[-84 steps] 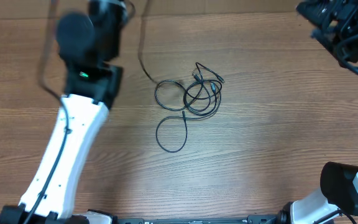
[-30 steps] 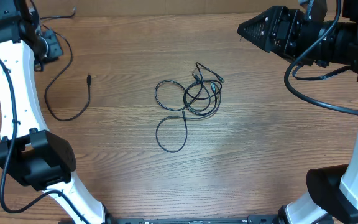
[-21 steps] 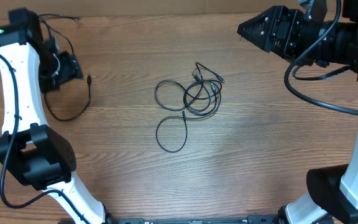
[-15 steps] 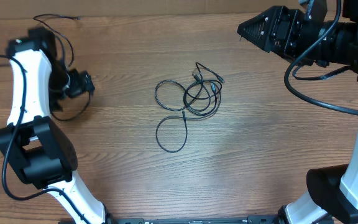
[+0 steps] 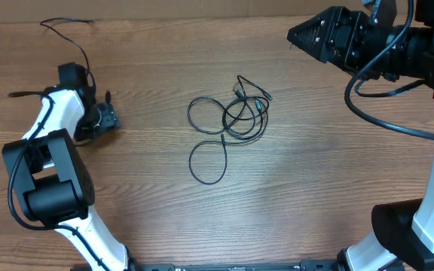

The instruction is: Untangle cables

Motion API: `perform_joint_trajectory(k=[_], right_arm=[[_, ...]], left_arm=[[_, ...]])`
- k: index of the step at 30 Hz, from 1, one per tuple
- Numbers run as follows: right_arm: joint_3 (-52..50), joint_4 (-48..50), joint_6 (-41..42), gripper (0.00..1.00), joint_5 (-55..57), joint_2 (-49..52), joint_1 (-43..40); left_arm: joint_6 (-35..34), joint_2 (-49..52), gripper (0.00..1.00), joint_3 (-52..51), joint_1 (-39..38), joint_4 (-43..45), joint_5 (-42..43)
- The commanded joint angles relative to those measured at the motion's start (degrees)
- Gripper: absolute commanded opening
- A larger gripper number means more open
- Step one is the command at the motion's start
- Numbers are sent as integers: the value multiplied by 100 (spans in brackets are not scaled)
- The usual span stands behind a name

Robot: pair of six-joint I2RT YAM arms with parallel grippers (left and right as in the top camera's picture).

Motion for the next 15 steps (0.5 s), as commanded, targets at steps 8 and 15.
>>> perform_joint_trajectory(k=[8,15], right_arm=[[72,15,-44,82,37,-57,28],[72,15,-44,82,37,-57,28]], left_arm=[[385,28,4,-240,-57,560,50],[-951,20,4,369,52,505,1582]])
